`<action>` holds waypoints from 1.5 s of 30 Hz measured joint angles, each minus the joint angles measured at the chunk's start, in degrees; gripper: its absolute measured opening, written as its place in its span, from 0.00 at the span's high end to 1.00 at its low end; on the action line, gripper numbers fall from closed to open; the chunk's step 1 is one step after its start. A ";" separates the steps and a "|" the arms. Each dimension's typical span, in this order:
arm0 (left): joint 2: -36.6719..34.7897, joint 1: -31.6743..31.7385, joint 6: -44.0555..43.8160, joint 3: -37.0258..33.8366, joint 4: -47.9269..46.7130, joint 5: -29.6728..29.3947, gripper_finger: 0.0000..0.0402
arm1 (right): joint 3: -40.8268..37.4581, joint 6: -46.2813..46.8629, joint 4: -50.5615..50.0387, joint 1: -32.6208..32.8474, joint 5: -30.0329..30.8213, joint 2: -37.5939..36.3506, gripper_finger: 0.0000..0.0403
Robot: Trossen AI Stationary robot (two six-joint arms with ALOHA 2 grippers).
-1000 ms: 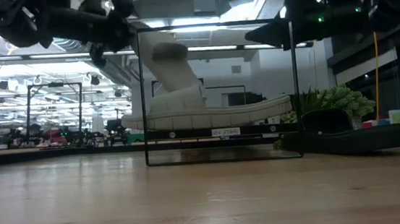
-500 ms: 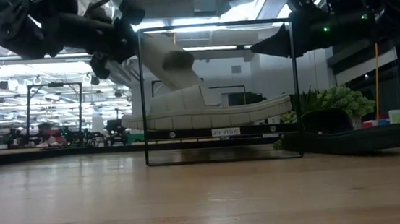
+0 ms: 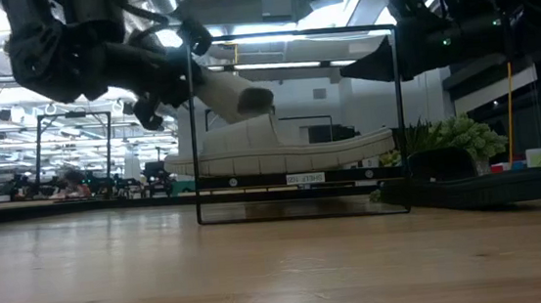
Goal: Pick and place slides into the shelf
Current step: Put the gray slipper on the shelf
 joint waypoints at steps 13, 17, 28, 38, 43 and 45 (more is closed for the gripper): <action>5.81 -3.80 -4.35 4.87 -0.17 -5.60 0.92 | 0.00 0.00 -2.75 0.00 -1.01 0.00 0.99; 6.01 -6.47 -5.29 4.87 -1.30 -9.31 0.92 | 0.00 0.00 -2.84 0.00 -1.03 0.00 0.99; 5.99 -8.76 -9.04 4.87 -6.64 -12.83 0.92 | 0.00 0.17 -1.40 0.02 -1.03 0.00 0.99; 5.93 -8.92 -12.19 4.87 -13.82 -12.27 0.92 | 0.00 0.02 -0.50 0.02 -1.03 0.00 0.99; 5.93 -8.94 -11.94 4.87 -14.33 -11.22 0.85 | 0.00 0.02 -0.48 0.02 -1.03 0.00 0.99; 5.94 -8.97 -11.78 4.87 -14.58 -9.62 0.79 | 0.00 0.02 -0.50 0.02 -1.03 0.00 0.99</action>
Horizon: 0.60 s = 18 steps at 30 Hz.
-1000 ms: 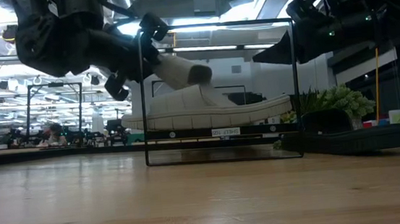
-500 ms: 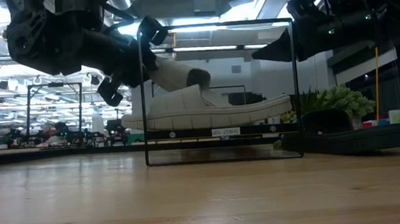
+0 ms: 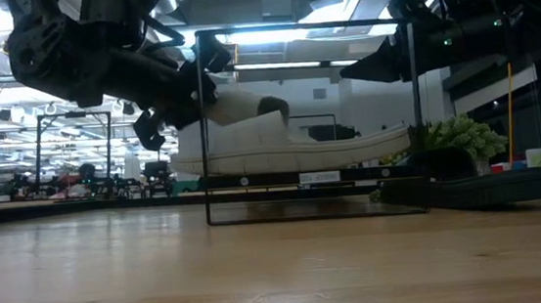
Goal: Pick and place slides into the shelf
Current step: Put the gray slipper on the shelf
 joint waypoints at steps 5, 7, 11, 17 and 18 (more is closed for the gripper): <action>0.01 -0.02 -0.01 0.00 0.03 1.56 0.71 | 0.00 -0.02 0.00 0.00 0.00 0.00 0.99; 0.01 -0.02 -0.01 0.00 0.03 1.56 0.71 | 0.00 -0.02 0.00 0.00 0.00 0.00 0.99; 0.01 0.03 -0.01 0.00 0.09 3.04 0.71 | 0.00 -0.02 0.00 0.00 0.00 0.00 0.99; 0.01 0.01 -0.07 0.00 0.15 6.45 0.71 | 0.00 -0.02 0.00 0.00 0.00 0.00 0.99; 0.01 0.01 -0.07 0.00 0.16 6.72 0.71 | 0.00 -0.02 0.00 0.00 0.00 0.00 0.99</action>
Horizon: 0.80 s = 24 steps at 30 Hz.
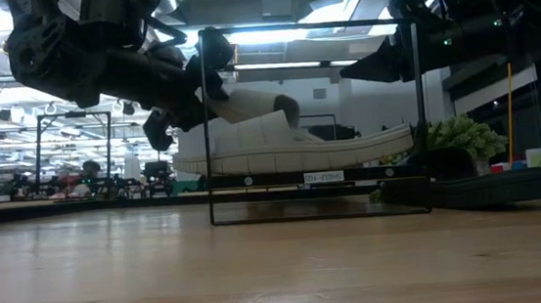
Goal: Pick and place slides into the shelf
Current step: Put the gray slipper on the shelf
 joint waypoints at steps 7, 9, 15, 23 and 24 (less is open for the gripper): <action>0.00 0.02 -1.86 0.00 -0.36 2.72 0.71 | 0.00 0.00 0.00 0.00 0.00 0.00 0.99; 0.01 0.00 -3.00 -0.01 -1.39 3.92 0.71 | 0.00 0.00 0.00 0.00 0.00 0.00 0.99; 0.00 0.00 -2.84 -0.04 -1.42 2.85 0.71 | 0.00 0.02 0.00 0.00 0.00 0.00 0.99; -0.04 -0.12 1.87 -0.04 -1.42 1.09 0.71 | 0.00 0.02 -0.07 0.02 0.00 0.01 0.99; -0.04 -0.31 2.74 -0.04 -1.41 1.02 0.71 | 0.00 0.01 -0.07 0.02 0.00 0.00 0.99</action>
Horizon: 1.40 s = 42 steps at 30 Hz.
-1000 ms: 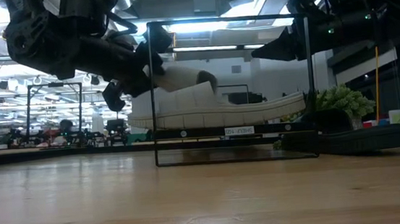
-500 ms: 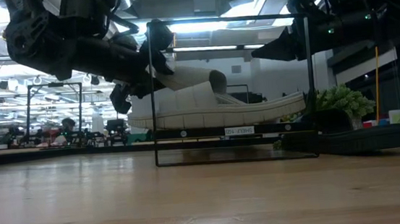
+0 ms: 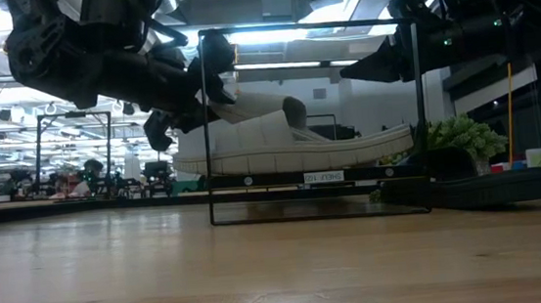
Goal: Pick and place slides into the shelf
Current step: Put the gray slipper on the shelf
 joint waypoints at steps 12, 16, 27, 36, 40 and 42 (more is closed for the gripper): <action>-0.07 -0.38 -1.25 0.00 -3.44 -0.42 0.71 | 0.00 0.01 -0.46 0.00 0.00 0.00 0.99; -0.09 -1.11 -1.24 0.00 -3.66 -0.93 0.71 | 0.00 0.01 -0.83 0.00 0.00 0.02 0.99; -2.97 -3.47 -1.04 -2.65 -4.14 -5.89 0.71 | 0.00 0.01 -1.73 0.00 0.00 0.02 0.99; -9.79 -3.54 -1.36 -3.91 -12.12 -3.08 0.71 | 0.01 0.01 -1.79 0.00 0.00 0.02 0.99; -10.10 -3.52 -6.38 -3.93 -18.43 -0.16 0.71 | 0.01 0.02 -1.77 -0.01 0.00 0.02 0.99; -10.12 -3.36 -9.56 -3.93 -21.73 1.34 0.71 | 0.00 0.03 -1.75 -0.02 0.02 0.02 0.99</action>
